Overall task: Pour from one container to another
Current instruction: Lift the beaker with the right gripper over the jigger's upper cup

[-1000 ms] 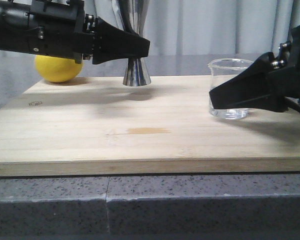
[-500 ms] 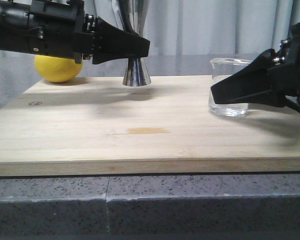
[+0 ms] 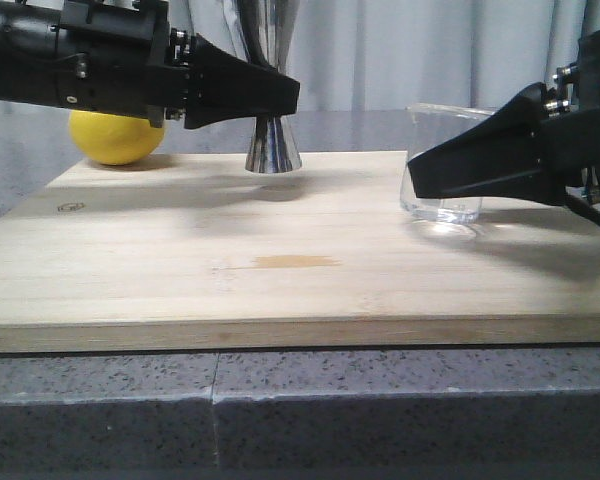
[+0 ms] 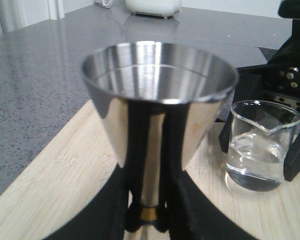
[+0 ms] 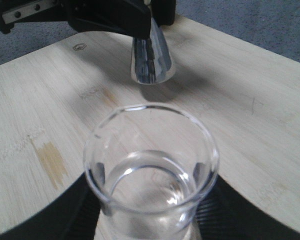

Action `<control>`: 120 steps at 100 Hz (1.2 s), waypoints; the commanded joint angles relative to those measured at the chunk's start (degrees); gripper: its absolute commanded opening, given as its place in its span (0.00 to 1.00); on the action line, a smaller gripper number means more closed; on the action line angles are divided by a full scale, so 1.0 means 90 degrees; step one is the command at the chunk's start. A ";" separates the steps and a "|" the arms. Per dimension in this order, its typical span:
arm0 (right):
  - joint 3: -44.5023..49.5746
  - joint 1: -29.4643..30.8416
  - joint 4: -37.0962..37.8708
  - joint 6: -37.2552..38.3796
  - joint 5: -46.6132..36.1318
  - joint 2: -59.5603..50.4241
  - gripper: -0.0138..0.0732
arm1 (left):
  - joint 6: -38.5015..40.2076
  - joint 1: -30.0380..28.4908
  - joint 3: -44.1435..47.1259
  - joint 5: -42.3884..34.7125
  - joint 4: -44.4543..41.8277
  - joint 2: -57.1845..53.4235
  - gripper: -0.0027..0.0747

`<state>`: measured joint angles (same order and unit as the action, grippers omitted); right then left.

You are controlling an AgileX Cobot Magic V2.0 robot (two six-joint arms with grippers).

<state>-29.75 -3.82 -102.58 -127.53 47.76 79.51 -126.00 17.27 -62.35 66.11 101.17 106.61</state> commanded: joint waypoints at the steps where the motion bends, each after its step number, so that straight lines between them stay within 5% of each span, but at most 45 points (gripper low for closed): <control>1: -0.0184 0.0020 -0.0238 -0.0076 0.0505 -0.0133 0.39 | 0.0072 0.0062 -0.0182 0.0821 0.0523 -0.0351 0.01; 37: -0.1263 0.0020 -0.0056 0.0132 -0.0003 -0.0133 0.39 | 0.0412 0.0062 -0.0182 0.0821 0.0306 -0.0351 0.01; 68: -0.2854 0.0020 0.2142 0.1627 -0.0194 -0.0133 0.39 | 0.0437 0.0167 -0.0182 0.0821 0.0078 -0.0351 0.01; 120: -0.3776 0.0020 0.3287 0.1782 -0.0118 -0.0133 0.39 | 0.0437 0.0656 -0.0182 0.0821 0.0078 -0.0351 0.01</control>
<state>-60.97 -3.82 -70.93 -111.53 46.19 79.68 -122.65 22.23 -62.35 66.11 98.28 106.61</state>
